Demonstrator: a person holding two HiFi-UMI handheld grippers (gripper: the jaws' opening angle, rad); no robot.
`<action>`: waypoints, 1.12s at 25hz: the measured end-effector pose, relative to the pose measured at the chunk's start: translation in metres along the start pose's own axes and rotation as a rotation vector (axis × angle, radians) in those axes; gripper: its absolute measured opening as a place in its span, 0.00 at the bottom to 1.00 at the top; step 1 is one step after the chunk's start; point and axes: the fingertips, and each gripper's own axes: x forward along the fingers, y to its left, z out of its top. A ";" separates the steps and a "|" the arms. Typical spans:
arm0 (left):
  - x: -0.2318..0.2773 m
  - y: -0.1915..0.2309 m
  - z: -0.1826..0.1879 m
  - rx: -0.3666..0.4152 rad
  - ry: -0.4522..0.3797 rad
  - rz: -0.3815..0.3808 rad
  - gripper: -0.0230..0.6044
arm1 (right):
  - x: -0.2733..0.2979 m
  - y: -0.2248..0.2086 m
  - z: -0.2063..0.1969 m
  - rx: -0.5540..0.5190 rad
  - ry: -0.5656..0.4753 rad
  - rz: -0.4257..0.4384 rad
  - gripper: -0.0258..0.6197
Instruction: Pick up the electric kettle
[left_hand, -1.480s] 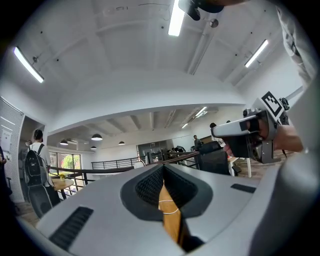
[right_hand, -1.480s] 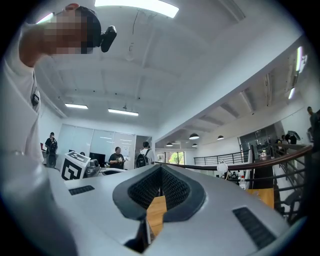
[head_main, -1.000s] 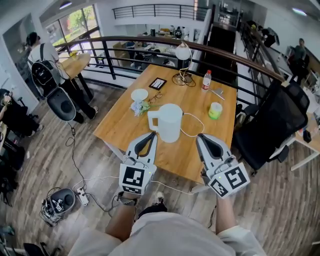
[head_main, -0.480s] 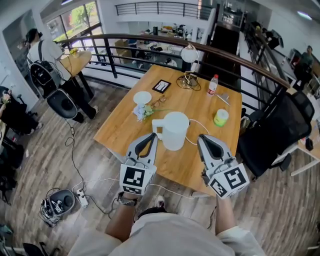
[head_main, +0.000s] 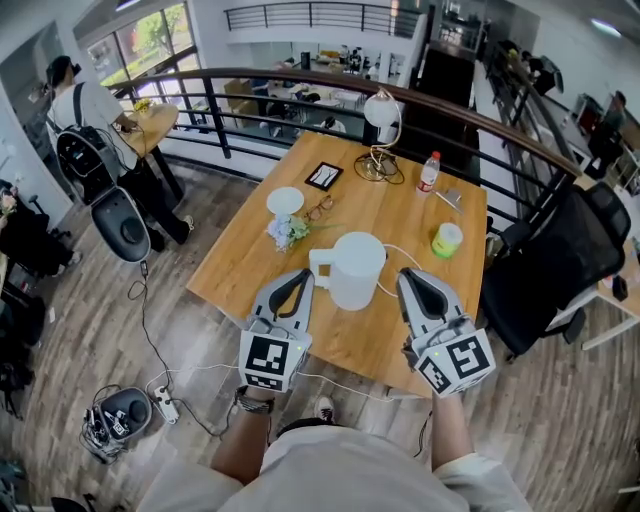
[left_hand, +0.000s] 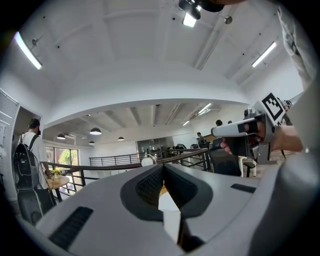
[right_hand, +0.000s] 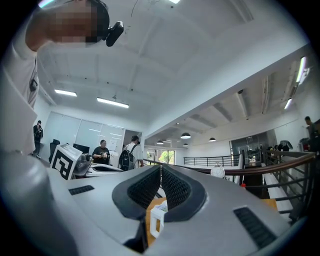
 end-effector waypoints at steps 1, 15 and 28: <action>0.002 0.003 -0.001 0.001 -0.001 -0.003 0.05 | 0.003 -0.002 -0.001 0.010 -0.003 -0.005 0.06; 0.023 0.035 -0.020 -0.011 0.005 -0.026 0.05 | 0.033 -0.012 -0.020 0.037 0.004 -0.043 0.06; 0.026 0.040 -0.028 -0.013 0.020 -0.015 0.05 | 0.040 -0.020 -0.029 0.054 0.010 -0.036 0.06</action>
